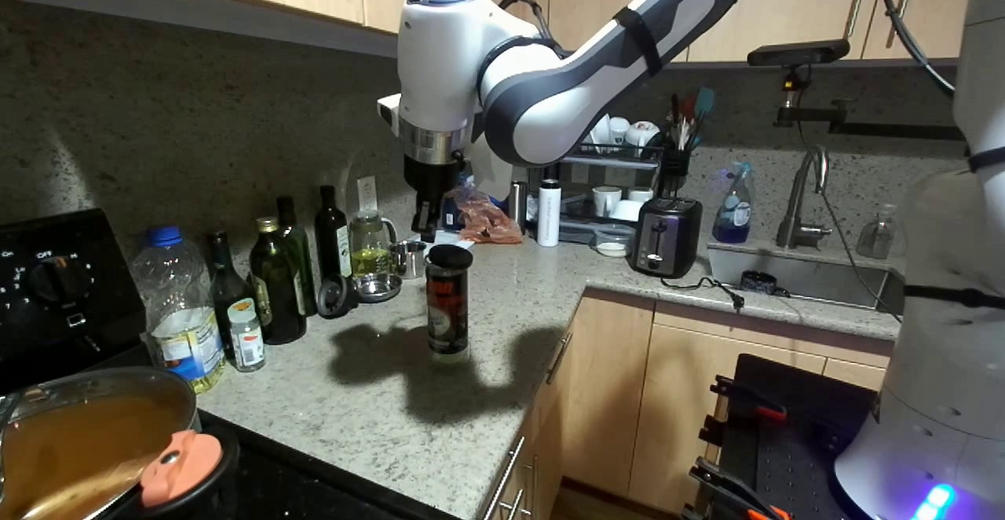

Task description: Place the lid on the counter

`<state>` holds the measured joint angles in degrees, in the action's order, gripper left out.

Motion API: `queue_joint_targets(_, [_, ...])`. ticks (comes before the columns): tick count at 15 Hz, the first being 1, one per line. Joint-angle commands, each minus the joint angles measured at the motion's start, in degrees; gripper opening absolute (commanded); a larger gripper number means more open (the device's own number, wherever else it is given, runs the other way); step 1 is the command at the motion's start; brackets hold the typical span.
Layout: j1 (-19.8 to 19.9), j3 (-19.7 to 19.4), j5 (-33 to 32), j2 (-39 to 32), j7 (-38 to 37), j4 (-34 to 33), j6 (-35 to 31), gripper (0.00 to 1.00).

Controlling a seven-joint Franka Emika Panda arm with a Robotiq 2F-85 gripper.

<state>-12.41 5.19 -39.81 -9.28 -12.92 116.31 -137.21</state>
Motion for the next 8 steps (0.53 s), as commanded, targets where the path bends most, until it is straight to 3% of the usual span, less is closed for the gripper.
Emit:
queue_joint_targets(1, [0.04, 0.19, -2.02, 1.55, -1.83, 0.27, 1.17, 0.0])
queue_joint_targets(3, [0.26, 0.14, -1.84, 0.98, -1.5, -0.03, 1.6, 0.0])
queue_joint_targets(4, [0.43, 0.14, -1.3, 0.59, -1.05, -0.12, 1.76, 0.23])
queue_joint_targets(6, [0.61, 0.05, -1.26, -0.06, -0.7, -0.2, 2.06, 0.32])
queue_joint_targets(8, [0.67, -0.08, -1.83, -0.6, -0.42, -0.29, 2.8, 0.47])
